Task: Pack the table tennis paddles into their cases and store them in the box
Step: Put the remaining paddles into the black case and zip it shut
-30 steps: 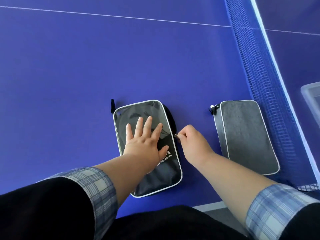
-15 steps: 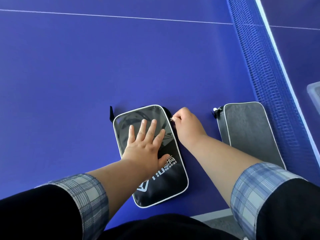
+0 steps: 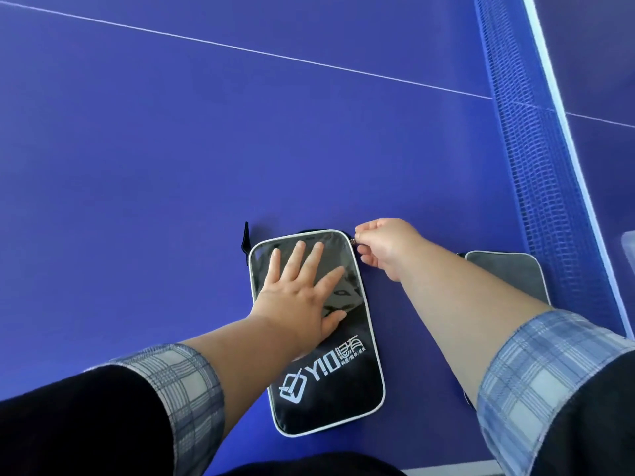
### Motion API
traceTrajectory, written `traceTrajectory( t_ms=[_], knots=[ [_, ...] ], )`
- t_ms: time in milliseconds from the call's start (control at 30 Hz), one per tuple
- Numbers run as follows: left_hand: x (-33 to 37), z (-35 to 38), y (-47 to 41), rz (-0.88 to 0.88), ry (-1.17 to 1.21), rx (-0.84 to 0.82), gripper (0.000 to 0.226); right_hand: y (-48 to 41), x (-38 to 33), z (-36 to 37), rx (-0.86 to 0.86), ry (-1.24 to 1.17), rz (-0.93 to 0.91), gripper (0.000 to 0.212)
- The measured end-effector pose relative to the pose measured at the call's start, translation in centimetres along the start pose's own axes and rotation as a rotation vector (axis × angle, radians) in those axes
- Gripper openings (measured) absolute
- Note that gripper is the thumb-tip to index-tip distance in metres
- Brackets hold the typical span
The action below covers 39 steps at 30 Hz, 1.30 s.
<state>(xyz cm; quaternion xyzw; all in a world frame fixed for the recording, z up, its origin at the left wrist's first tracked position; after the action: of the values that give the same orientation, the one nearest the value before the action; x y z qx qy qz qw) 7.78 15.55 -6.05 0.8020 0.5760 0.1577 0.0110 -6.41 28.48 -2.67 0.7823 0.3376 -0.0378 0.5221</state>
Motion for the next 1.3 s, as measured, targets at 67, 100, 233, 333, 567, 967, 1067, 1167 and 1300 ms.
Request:
traceTrajectory(
  t_ms=[67, 100, 233, 333, 567, 967, 1067, 1167, 1300],
  knots=[
    [-0.1, 0.3, 0.0, 0.012, -0.001, 0.005, 0.073, 0.0, -0.4, 0.6, 0.092, 0.043, -0.024, 0.010],
    [-0.1, 0.4, 0.0, 0.020, 0.004, 0.006, 0.073, 0.0, -0.7, 1.0, 0.131, 0.086, -0.045, 0.012],
    [-0.2, 0.7, 0.0, 0.035, 0.027, 0.022, 0.075, 0.4, -3.1, 2.4, 0.227, 0.410, -0.204, 0.021],
    [-0.2, 0.8, -0.1, 0.048, 0.049, 0.039, 0.075, 1.0, -4.6, 3.5, 0.239, 0.645, -0.296, 0.024],
    [-0.4, 1.0, -0.2, 0.072, 0.114, 0.062, 0.074, 2.4, -6.1, 7.1, 0.245, 0.920, -0.474, 0.029],
    [-0.7, 0.6, -0.2, 0.154, 0.120, 0.089, 0.072, 5.3, -6.8, 12.7, 0.052, 1.135, -0.407, 0.032],
    [-0.7, 0.7, -0.2, 0.139, 0.096, 0.081, 0.074, 5.1, -5.7, 12.3, 0.107, 1.019, -0.462, 0.033],
    [-0.8, 0.5, -0.2, 0.113, 0.126, 0.069, 0.073, 4.5, -4.1, 10.8, 0.080, 0.741, -0.509, 0.023],
    [-2.2, -1.9, 0.6, 0.074, 0.495, 0.398, 0.032, 3.7, -2.4, 7.4, 0.025, 0.505, -0.503, 0.030]
  ],
)
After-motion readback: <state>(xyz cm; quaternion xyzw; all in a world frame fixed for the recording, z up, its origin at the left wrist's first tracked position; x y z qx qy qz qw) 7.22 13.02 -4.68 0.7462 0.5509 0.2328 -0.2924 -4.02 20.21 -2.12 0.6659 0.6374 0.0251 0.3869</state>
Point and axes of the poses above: each hand's wrist, its own y-axis away from the middle knuckle, its own z-axis out of the palm, x = y × z, the point moved 1 cm from there along -y, towards the middle knuckle, and after that the axes turned 11 degrees about z, right-handed, at the moved point
